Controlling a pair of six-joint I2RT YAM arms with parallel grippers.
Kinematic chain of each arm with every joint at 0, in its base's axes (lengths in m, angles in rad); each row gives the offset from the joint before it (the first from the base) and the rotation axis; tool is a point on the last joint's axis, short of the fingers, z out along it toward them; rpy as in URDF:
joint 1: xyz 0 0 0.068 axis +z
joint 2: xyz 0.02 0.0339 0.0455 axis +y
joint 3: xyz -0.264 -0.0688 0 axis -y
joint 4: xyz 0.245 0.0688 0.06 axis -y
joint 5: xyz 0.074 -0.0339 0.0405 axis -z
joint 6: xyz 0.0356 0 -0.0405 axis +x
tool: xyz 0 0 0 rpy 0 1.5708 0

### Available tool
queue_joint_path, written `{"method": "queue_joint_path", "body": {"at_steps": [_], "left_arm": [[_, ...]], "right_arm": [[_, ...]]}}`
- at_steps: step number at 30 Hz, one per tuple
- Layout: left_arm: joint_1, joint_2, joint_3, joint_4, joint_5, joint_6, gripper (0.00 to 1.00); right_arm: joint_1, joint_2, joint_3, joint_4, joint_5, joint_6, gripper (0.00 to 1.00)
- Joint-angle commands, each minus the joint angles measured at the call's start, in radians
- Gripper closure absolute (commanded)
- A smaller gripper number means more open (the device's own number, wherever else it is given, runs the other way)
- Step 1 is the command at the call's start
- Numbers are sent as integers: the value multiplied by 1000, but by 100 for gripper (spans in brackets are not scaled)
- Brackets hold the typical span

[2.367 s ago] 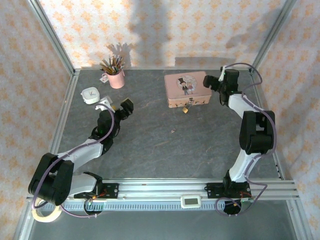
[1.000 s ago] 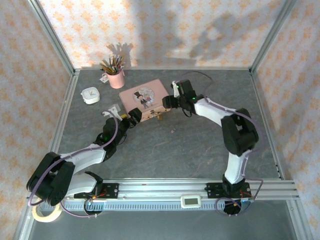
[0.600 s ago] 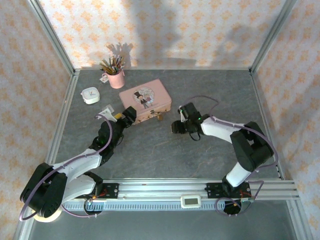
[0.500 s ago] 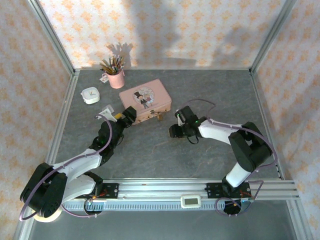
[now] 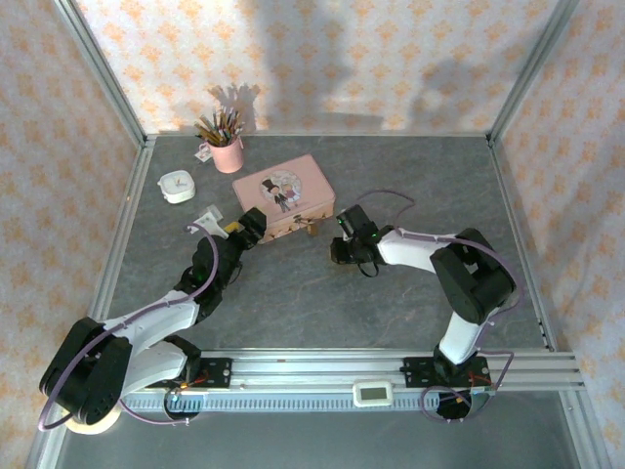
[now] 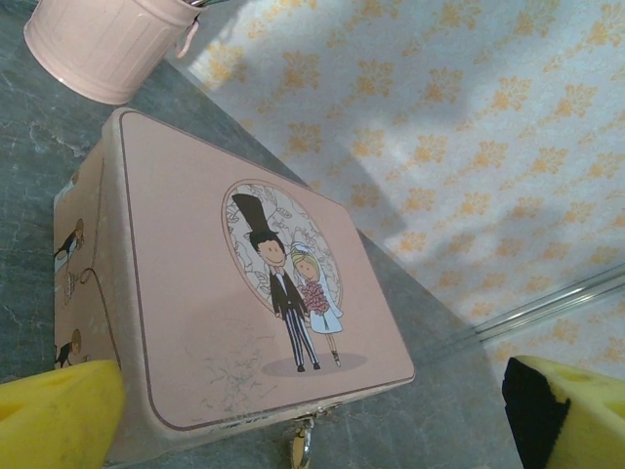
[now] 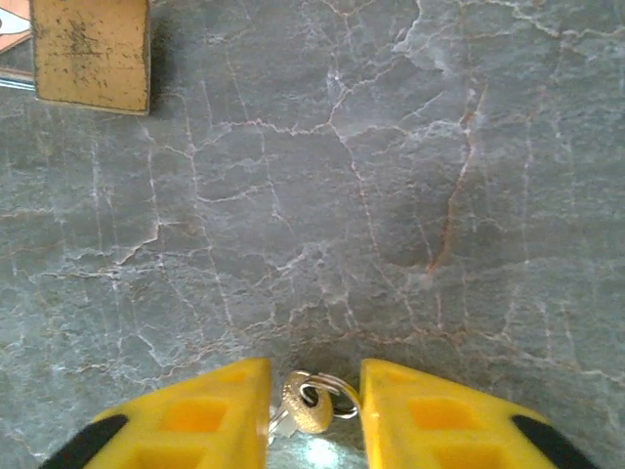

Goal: Unlock a padlock with a key

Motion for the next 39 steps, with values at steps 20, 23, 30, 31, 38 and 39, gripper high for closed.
{"method": "queue_joint_path", "body": {"at_steps": [20, 23, 30, 31, 38, 39], "left_arm": [[-177, 221, 101, 383, 194, -135, 21], [-200, 280, 140, 458, 228, -157, 26], [-241, 398, 218, 585, 272, -183, 42], [-246, 408, 227, 585, 275, -178, 45], [-270, 454, 264, 581, 275, -167, 56], [-272, 459, 269, 579, 278, -166, 59]], "right_arm": [[3, -510, -375, 739, -25, 286, 100], [12, -546, -426, 873, -15, 268, 100], [53, -533, -414, 938, 32, 240, 100], [60, -529, -411, 935, 38, 242, 100], [67, -503, -418, 950, 38, 288, 100], [68, -505, -423, 956, 38, 294, 100]]}}
